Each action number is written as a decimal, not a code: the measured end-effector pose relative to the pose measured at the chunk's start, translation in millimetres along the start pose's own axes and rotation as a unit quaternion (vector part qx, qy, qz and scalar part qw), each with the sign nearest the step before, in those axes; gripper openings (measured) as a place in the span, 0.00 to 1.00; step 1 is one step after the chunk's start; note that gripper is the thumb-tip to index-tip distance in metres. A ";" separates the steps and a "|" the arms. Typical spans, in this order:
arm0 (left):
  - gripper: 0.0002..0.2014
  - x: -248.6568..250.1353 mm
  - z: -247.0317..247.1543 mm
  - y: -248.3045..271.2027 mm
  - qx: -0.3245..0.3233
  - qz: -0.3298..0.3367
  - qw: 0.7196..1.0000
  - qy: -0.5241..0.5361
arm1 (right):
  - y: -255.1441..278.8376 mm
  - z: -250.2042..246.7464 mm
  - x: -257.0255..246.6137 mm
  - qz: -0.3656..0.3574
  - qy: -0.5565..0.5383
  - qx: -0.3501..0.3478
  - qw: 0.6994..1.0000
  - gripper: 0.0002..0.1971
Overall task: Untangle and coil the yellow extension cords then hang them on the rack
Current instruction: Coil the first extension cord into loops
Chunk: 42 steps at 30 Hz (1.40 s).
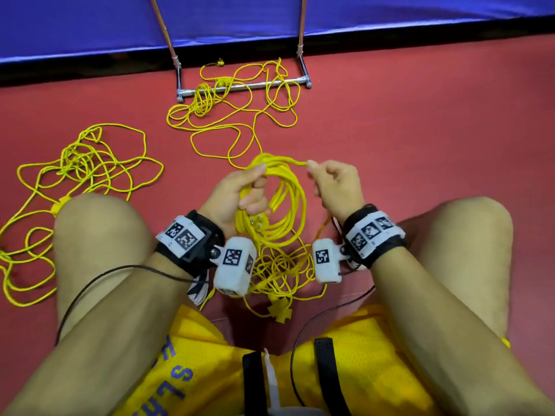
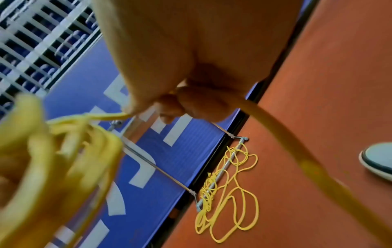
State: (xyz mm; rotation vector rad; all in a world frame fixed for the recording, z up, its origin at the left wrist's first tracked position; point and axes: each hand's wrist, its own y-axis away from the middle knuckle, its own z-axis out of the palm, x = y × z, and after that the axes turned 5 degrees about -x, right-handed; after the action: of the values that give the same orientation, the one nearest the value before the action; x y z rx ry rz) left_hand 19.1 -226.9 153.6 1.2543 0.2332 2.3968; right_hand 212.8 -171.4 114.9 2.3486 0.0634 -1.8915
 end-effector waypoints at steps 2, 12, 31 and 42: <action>0.20 9.2 -0.7 1.4 -0.038 -0.015 0.997 0.072 | -0.1 5.8 8.1 0.041 0.124 -0.022 0.991 0.32; 0.19 41.6 -25.4 -3.9 0.064 0.147 0.937 0.312 | 29.8 31.5 63.8 0.198 0.263 -0.287 0.900 0.18; 0.28 7.8 -48.9 -20.8 0.230 0.221 0.749 -0.580 | 57.1 44.3 -9.9 -0.240 0.382 -0.287 0.845 0.14; 0.39 -20.2 -15.3 -7.7 -0.042 -0.099 0.941 -0.321 | 34.7 21.3 -12.2 -0.349 0.384 0.040 0.854 0.11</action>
State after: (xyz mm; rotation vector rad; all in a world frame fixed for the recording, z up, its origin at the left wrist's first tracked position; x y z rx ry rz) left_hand 19.0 -228.2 127.1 1.7891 0.0512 1.6981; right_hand 193.4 -207.8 124.8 3.2636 1.0452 -0.9406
